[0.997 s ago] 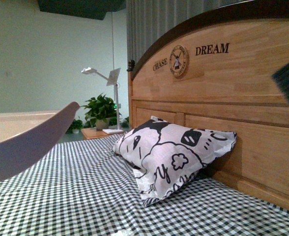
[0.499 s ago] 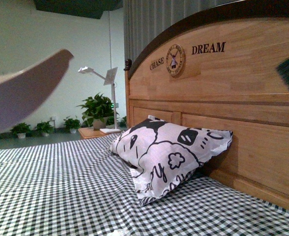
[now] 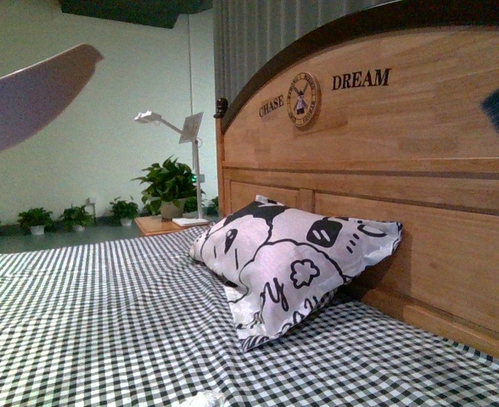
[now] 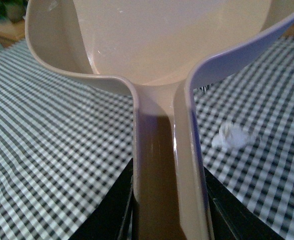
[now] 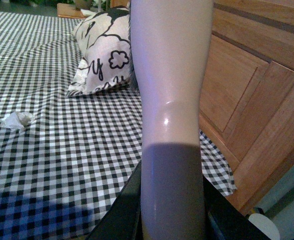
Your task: Clean up trash
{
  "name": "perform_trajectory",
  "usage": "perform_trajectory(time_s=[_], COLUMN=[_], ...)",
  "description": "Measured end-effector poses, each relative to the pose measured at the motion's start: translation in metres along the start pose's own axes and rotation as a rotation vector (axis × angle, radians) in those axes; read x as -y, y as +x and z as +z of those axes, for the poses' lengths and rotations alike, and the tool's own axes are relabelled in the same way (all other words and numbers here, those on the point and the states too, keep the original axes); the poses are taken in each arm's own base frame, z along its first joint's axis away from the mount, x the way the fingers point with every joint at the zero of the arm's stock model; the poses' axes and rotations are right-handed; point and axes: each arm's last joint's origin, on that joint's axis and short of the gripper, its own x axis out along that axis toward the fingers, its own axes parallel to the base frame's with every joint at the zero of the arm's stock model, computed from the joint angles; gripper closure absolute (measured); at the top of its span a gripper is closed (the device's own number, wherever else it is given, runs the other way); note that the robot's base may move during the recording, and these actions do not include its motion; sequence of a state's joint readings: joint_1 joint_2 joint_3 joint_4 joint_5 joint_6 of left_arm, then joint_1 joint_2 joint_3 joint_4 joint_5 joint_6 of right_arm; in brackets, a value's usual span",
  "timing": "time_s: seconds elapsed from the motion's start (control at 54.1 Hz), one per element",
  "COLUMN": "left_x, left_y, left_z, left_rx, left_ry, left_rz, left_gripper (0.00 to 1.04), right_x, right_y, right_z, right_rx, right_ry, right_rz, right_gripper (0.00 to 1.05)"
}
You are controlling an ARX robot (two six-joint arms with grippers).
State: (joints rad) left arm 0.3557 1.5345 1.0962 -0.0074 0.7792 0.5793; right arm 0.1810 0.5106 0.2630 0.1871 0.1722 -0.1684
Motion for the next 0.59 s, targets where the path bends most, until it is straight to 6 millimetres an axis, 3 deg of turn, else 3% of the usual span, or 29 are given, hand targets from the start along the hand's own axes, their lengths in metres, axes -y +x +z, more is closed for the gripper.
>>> perform_trajectory(time_s=[0.148, 0.443, 0.591], left_x=[-0.012, 0.002, -0.006], left_y=[0.002, 0.010, 0.016], left_z=[-0.033, -0.087, -0.089], left_rx=[-0.148, -0.409, -0.452], left_ry=[0.041, 0.268, 0.323], left_rz=[-0.070, -0.286, -0.304], left_gripper=[0.77, 0.77, 0.77], right_x=[0.000, 0.000, 0.000], right_y=[0.000, 0.000, 0.000], right_z=[0.000, 0.000, 0.000], right_rx=[0.000, 0.000, 0.000], right_ry=[0.000, 0.000, 0.000], right_rz=[0.000, 0.000, 0.000], right_gripper=[0.85, 0.85, 0.85])
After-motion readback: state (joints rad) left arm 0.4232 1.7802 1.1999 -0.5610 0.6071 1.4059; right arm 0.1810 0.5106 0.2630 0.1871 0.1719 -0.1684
